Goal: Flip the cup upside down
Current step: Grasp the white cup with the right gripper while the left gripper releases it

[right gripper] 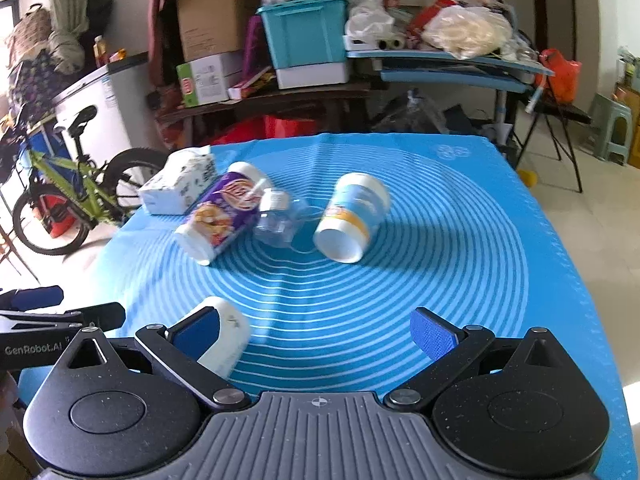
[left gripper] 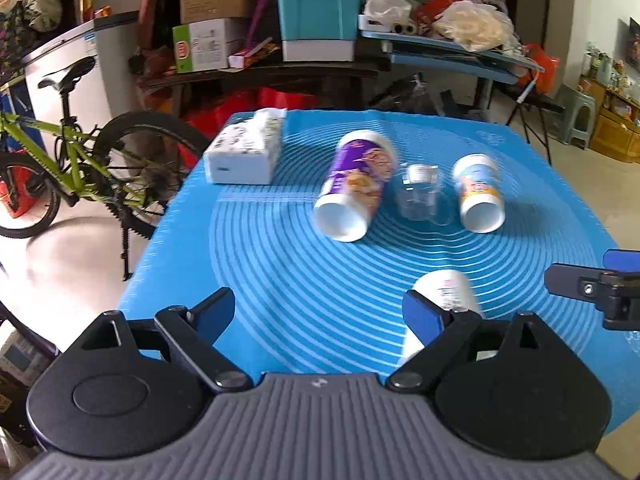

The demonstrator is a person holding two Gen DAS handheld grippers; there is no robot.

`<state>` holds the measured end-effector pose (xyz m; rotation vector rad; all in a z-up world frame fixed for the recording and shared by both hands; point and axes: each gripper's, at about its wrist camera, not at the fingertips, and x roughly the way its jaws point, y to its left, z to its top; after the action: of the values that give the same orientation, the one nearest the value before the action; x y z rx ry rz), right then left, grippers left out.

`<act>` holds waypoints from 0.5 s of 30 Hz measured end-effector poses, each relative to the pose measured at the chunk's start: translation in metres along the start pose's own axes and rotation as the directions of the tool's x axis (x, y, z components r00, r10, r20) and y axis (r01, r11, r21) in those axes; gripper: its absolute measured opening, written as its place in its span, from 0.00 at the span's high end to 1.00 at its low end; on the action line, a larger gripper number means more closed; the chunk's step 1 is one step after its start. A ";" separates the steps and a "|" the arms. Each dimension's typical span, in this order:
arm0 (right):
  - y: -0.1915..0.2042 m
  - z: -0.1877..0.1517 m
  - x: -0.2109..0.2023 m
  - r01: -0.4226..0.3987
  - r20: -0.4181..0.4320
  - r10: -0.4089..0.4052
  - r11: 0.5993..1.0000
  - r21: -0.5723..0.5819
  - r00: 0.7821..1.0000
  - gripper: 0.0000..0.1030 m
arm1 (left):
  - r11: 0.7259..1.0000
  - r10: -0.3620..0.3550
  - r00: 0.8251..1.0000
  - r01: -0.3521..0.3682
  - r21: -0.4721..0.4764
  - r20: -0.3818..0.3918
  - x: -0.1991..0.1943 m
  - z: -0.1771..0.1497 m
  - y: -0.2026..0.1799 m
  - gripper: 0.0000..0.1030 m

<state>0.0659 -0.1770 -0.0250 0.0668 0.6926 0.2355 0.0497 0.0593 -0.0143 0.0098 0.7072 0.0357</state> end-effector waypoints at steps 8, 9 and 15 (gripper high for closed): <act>0.031 0.008 0.025 -0.075 -0.075 0.075 0.997 0.000 0.994 0.09 | 1.000 0.015 0.999 -0.016 -0.010 -0.041 0.015 -0.005 0.026 0.13; 0.033 0.009 0.029 -0.083 -0.086 0.083 0.997 0.003 0.993 0.11 | 1.000 0.015 0.999 -0.016 -0.010 -0.046 0.017 -0.007 0.028 0.13; 0.044 0.014 0.057 -0.112 -0.175 0.118 0.993 0.046 0.977 0.22 | 1.000 0.008 0.997 -0.009 -0.013 -0.083 0.033 -0.013 0.036 0.13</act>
<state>0.1088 -0.1202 -0.0438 0.1219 0.8715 0.3433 0.0654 0.0969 -0.0446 -0.0016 0.7897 0.0488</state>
